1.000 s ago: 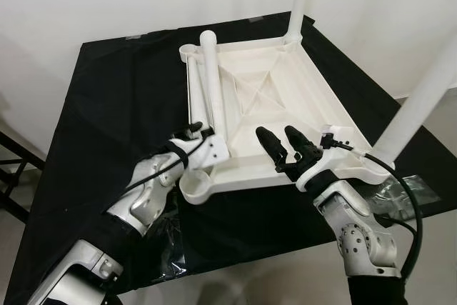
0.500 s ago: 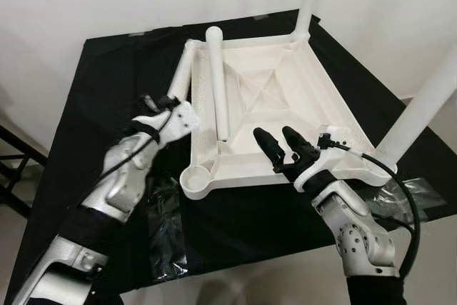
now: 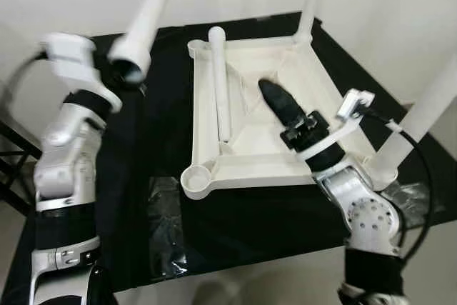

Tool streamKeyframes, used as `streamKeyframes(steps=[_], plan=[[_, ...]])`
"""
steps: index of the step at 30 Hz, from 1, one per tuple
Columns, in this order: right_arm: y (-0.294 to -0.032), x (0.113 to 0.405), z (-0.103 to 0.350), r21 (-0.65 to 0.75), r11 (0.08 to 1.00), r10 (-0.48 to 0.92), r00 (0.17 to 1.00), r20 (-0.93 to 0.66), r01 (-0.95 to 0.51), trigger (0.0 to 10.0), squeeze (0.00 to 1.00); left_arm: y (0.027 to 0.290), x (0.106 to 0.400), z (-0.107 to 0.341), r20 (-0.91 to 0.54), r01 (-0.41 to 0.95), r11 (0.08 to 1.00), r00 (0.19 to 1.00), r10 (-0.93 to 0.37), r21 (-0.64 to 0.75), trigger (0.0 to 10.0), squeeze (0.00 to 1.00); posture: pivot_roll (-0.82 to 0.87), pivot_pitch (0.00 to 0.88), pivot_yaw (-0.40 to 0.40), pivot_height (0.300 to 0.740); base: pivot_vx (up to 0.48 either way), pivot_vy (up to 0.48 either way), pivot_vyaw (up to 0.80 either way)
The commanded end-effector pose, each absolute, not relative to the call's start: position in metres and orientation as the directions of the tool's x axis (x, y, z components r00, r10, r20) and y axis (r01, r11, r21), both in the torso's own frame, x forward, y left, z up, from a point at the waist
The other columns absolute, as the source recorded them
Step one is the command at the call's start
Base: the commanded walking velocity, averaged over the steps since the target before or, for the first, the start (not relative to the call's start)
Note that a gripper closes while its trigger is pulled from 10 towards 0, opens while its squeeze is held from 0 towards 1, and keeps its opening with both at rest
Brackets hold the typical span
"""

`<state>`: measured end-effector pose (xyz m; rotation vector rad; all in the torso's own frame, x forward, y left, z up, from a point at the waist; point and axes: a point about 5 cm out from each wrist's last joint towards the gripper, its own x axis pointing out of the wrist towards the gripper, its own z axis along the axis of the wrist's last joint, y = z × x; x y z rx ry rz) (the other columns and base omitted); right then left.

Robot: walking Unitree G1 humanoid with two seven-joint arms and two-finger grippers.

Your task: Building children table

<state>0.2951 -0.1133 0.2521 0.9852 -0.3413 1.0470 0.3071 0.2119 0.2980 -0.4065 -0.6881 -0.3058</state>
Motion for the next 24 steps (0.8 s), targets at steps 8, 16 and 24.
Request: streamKeyframes(steps=[8,16,24], plan=[[-0.074,0.294,0.266,0.458,-0.154,0.645,0.263,0.718,-0.876,10.0,0.0,0.192,0.271,0.262,0.787,0.819,0.418,0.535,-0.306,-0.394,0.0,0.0,0.07,0.037,-0.05,0.74,0.0,0.0,0.0],[-0.063,0.288,0.272,0.418,-0.245,0.671,0.158,0.725,-0.875,10.0,0.0,0.179,0.261,0.249,0.783,0.86,0.309,0.502,-0.367,-0.406,0.0,0.0,0.07,0.037,-0.052,0.74,0.0,0.0,0.0],[-0.044,0.284,0.274,0.397,-0.328,0.691,0.069,0.72,-0.857,10.0,0.0,0.155,0.239,0.242,0.787,0.921,0.07,0.365,-0.497,-0.383,0.0,0.0,0.07,0.033,-0.056,0.74,0.0,0.0,0.0]])
